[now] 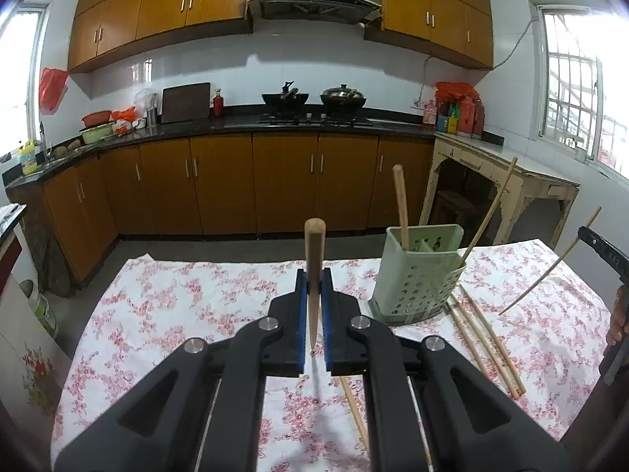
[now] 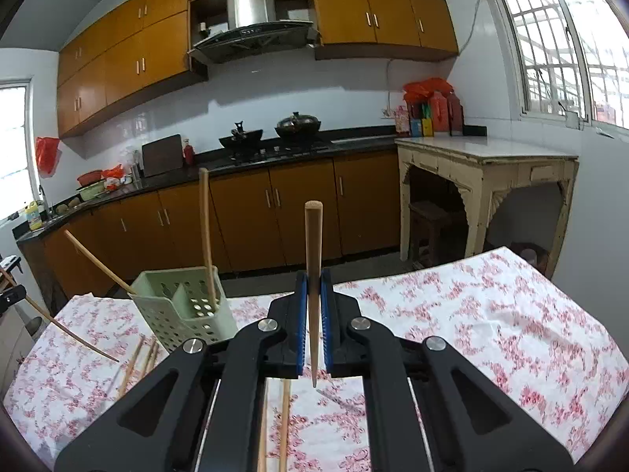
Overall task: Organize utensils
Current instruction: 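Lift both held chopsticks upright and move them above the green holder, then insert both chopsticks into the holder and open both grippers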
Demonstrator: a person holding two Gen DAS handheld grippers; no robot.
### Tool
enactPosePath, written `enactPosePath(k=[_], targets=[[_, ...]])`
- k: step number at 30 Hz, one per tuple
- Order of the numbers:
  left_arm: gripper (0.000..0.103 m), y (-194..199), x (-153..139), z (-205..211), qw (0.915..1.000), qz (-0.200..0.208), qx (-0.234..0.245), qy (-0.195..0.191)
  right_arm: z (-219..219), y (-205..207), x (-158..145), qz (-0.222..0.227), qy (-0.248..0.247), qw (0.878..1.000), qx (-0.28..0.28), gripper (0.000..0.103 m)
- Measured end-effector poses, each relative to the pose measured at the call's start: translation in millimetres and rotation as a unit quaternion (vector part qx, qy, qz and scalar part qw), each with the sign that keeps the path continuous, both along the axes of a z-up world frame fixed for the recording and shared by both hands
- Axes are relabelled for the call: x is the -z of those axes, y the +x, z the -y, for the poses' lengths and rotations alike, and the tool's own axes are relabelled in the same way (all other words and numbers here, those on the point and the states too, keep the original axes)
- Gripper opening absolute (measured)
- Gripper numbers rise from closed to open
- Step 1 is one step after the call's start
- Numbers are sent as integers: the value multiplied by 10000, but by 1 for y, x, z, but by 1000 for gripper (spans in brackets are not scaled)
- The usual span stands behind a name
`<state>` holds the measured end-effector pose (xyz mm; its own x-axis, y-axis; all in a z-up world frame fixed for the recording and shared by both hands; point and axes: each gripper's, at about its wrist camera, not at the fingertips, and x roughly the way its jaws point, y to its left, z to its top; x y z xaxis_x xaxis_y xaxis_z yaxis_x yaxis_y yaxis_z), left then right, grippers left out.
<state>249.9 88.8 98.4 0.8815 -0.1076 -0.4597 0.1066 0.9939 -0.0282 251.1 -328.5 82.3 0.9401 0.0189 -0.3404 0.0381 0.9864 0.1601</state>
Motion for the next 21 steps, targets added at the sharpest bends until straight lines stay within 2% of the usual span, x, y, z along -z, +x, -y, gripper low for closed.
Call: enactPosePath(k=[12, 21], targets=[[8, -21, -61, 39, 9969, 351, 688, -126, -25, -5, -61, 293, 353, 9965, -694, 7], [8, -8, -99, 74, 9942, 676, 786, -294, -55, -5, -86, 598, 330, 9921, -1053, 7]])
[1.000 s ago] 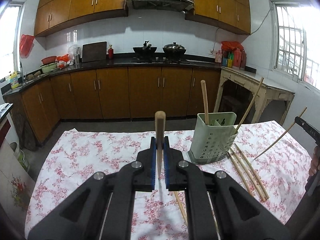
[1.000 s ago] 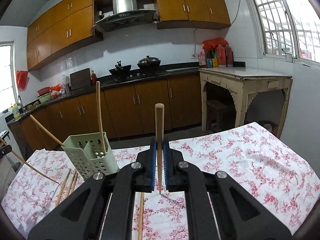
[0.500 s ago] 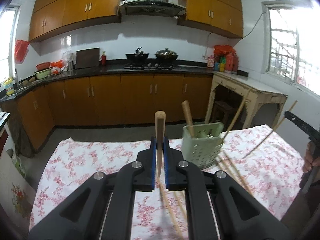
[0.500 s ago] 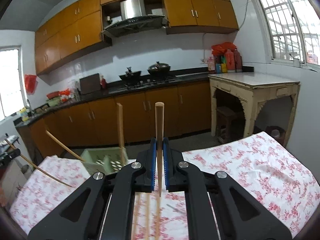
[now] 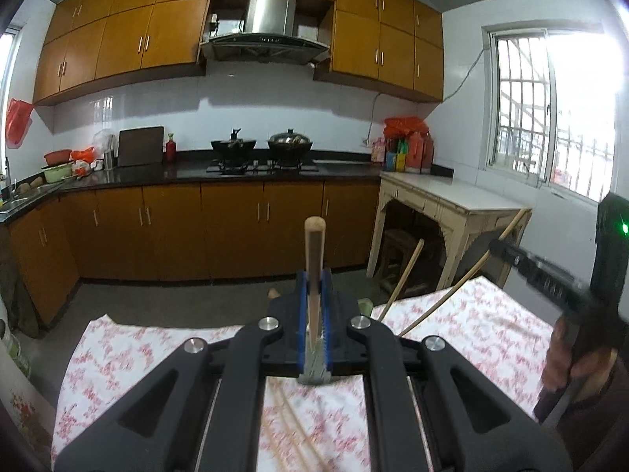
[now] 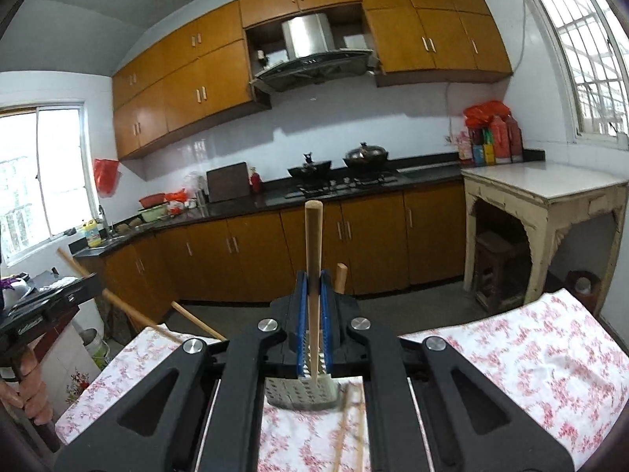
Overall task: Organize utensils
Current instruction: 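Insert both chopsticks into the holder and open both grippers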
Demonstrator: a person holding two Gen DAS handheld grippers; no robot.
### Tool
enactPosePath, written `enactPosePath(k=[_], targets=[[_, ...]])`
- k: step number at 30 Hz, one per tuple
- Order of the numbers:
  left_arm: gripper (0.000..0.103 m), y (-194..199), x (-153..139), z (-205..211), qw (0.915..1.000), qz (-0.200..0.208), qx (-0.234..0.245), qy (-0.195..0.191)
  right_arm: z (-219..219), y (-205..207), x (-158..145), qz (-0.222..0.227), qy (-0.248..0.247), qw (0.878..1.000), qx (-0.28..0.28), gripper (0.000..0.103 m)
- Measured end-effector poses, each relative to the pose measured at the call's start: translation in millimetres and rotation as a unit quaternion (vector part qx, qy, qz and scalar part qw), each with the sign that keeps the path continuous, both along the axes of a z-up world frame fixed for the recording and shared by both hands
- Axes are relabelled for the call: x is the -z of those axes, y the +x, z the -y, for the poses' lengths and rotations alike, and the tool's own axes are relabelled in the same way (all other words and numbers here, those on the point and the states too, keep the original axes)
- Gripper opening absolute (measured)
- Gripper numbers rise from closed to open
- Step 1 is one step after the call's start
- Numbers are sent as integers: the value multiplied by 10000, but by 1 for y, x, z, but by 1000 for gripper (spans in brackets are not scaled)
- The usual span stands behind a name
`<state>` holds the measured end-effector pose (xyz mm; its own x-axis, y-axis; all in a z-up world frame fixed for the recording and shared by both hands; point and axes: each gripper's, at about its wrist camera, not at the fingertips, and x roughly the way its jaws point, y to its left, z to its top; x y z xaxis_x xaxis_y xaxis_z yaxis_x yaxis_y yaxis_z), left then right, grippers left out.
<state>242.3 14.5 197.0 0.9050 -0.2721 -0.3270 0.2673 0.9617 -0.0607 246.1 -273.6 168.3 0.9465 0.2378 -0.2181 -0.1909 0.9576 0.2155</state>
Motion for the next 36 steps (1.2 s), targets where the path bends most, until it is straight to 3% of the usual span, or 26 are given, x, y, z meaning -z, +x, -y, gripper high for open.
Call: enactPosePath(k=[5, 10, 19, 36], targets=[[8, 22, -14, 15, 9999, 75, -47, -97, -12, 13, -9, 177, -98, 9998, 12, 7], [8, 50, -10, 31, 9999, 5, -133, 82, -17, 32, -8, 225, -65, 9997, 107, 7], [8, 81, 22, 28, 9991, -380, -172, 63, -27, 65, 25, -239, -144, 9996, 45, 7], [10, 101, 47, 19, 9972, -703, -267, 29, -30, 84, 46, -845, -11, 9964, -85, 9]])
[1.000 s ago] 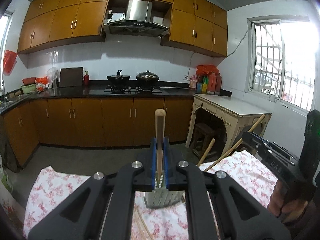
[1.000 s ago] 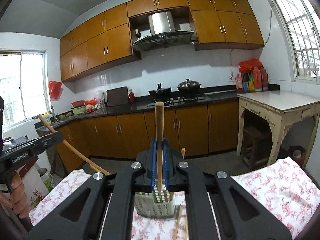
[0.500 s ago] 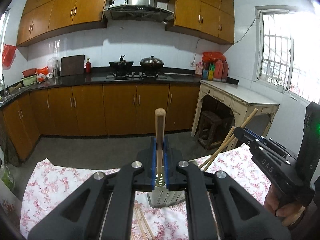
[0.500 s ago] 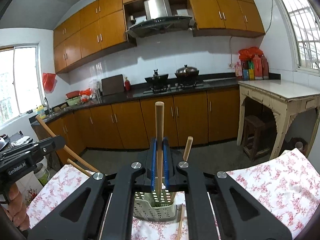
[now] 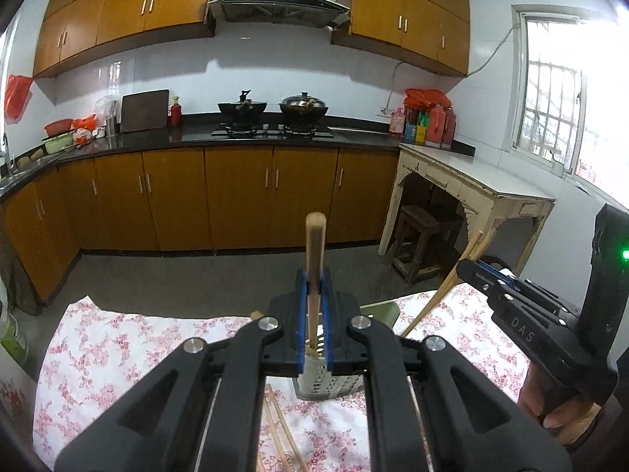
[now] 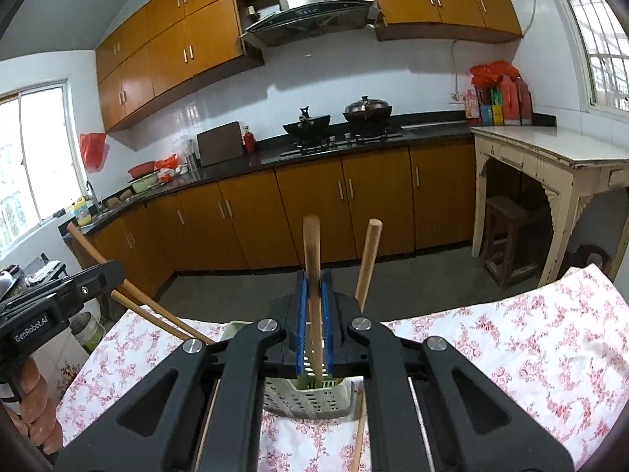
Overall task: Organize utensils
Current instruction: 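Insert both chopsticks into the holder and open both grippers, then lower both grippers to the table and close each on another chopstick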
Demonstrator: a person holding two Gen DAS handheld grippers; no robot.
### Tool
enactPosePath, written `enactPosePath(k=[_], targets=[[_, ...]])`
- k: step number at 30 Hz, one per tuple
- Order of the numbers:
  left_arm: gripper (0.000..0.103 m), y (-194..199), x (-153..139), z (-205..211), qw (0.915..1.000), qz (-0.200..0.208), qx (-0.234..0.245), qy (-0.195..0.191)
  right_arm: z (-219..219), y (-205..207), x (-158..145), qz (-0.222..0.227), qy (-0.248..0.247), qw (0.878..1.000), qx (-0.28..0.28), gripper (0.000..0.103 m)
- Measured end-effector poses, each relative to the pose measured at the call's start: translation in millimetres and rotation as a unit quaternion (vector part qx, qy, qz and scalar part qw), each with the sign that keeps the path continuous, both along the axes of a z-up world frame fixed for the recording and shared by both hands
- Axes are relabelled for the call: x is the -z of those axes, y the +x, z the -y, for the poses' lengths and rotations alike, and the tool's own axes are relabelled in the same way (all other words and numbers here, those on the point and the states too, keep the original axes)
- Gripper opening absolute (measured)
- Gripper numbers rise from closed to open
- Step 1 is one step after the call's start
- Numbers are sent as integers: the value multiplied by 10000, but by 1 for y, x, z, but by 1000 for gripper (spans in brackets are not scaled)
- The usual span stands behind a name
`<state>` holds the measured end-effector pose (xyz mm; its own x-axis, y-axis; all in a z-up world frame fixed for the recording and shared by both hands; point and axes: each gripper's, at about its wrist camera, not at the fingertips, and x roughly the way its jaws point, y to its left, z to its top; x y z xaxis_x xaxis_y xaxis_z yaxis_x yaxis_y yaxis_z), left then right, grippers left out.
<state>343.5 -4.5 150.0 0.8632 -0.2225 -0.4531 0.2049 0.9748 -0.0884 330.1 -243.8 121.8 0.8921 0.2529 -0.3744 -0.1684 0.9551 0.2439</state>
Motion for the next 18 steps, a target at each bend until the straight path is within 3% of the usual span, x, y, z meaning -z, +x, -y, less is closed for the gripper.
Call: enactPosePath(k=[4, 18], targets=[[16, -5, -1, -7, 10000, 16, -82, -18, 2, -5, -2, -10, 57, 10000, 54, 17], [24, -60, -14, -39, 9990, 247, -349, -164, 18, -58, -26, 356, 4, 9992, 203, 17]])
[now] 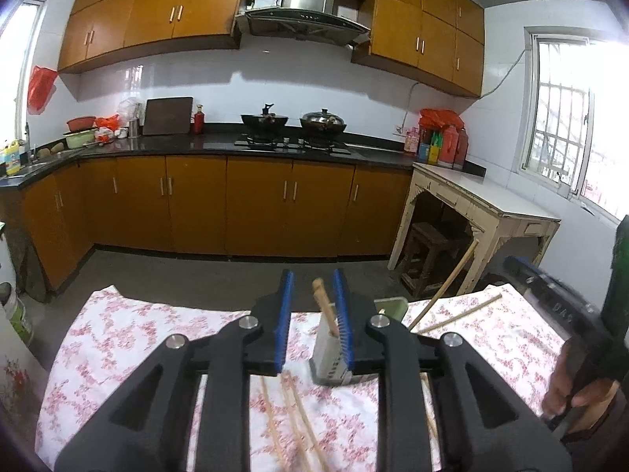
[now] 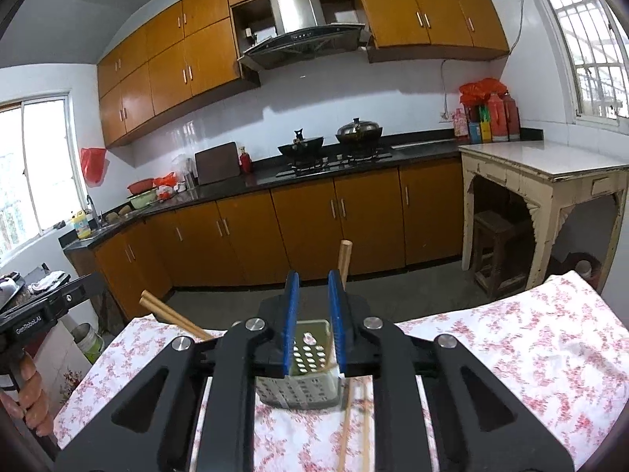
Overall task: Organize utensils
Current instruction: 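Lower both grippers to the table and close each on another chopstick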
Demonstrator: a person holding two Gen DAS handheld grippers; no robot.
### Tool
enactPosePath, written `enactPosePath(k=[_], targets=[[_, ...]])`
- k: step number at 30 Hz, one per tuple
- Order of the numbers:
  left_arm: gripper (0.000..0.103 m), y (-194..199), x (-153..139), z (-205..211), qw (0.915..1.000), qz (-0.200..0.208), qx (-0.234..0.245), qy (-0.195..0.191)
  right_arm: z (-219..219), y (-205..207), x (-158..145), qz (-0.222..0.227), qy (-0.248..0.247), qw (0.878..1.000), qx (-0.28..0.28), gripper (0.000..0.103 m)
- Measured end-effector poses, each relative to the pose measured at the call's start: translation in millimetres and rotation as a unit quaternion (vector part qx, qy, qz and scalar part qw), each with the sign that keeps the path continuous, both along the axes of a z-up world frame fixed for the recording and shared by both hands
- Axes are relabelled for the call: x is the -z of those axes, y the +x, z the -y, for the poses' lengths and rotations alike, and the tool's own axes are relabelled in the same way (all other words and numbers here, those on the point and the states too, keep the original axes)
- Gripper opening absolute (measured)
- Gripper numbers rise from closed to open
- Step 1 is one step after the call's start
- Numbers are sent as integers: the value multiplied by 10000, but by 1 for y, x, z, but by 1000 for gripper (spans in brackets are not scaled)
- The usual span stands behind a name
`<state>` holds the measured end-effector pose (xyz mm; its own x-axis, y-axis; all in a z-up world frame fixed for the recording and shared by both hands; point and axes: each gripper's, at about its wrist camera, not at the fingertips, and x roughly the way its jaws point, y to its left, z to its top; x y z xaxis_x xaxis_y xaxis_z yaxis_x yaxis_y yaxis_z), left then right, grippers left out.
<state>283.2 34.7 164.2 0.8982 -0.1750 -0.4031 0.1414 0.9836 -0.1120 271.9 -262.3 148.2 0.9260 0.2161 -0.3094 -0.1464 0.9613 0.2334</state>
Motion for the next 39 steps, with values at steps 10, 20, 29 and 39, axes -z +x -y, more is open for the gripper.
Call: enactPosePath(k=[10, 20, 29, 39], targets=[[34, -46, 84, -25, 9975, -536, -287, 368, 38, -31, 73, -794, -228, 9956, 438, 17], [34, -40, 195, -36, 9847, -1658, -458, 298, 20, -2, 195, -2407, -216, 9702, 204, 17], [34, -38, 223, -29, 9777, -2058, -257, 317, 10, -1, 229, -2757, -422, 9603, 85, 17], [34, -32, 233, -16, 9744, -2241, 8, 187, 17, 4, 231, -2674, -732, 9591, 568, 8]])
